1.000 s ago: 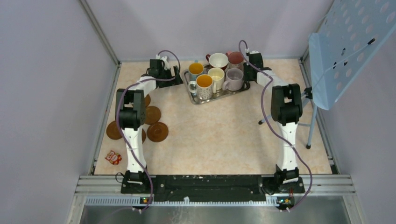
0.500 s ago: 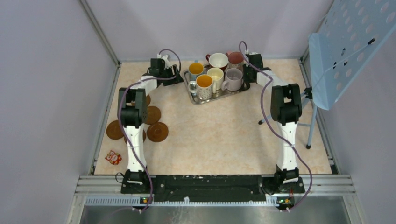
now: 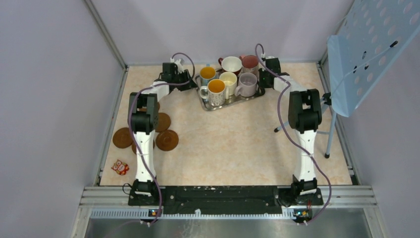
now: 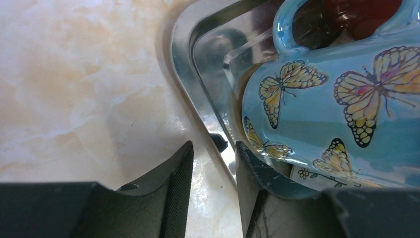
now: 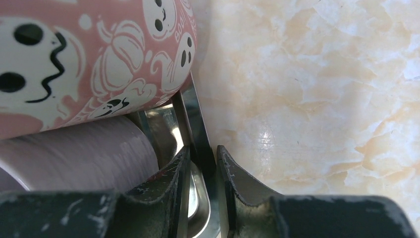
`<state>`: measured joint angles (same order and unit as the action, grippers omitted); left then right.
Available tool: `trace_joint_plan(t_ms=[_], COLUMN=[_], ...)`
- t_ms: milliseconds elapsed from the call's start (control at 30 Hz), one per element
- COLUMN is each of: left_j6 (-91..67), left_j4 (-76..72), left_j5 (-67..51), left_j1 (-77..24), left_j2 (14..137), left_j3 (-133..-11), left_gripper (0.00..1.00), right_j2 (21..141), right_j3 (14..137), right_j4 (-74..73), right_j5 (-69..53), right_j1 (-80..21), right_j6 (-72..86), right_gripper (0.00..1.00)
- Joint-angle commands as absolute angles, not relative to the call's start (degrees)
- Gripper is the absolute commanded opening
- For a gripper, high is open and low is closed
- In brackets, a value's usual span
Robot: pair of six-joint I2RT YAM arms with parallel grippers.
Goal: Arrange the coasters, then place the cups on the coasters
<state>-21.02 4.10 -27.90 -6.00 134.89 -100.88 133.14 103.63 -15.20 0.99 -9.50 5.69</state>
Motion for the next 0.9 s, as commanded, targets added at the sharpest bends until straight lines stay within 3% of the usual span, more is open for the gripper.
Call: trace_joint_plan(t_ms=[0, 233, 733, 867], left_j6=[-21.9, -21.8, -16.7, -15.2], left_j4=[5.7, 6.2, 11.4, 13.4], left_j5=[-28.9, -29.5, -25.0, -24.8], left_j1=[-6.8, -7.0, -6.9, -6.9], left_j2=[138.0, 138.2, 131.9, 129.9], left_j3=[-101.3, -100.8, -92.6, -89.4], left_gripper=[0.42, 0.37, 0.06, 0.01], right_j2=[131.7, 130.5, 122.8, 120.3], right_j3=[100.0, 97.2, 84.7, 80.7], right_j4=[-20.5, -20.9, -20.4, -21.0], right_j5=[-4.8, -7.0, -9.8, -10.4], right_j1=[-11.0, -11.3, -13.8, -14.5], right_j6=[8.3, 9.3, 12.0, 12.6], right_gripper=[0.07, 0.06, 0.0, 0.0])
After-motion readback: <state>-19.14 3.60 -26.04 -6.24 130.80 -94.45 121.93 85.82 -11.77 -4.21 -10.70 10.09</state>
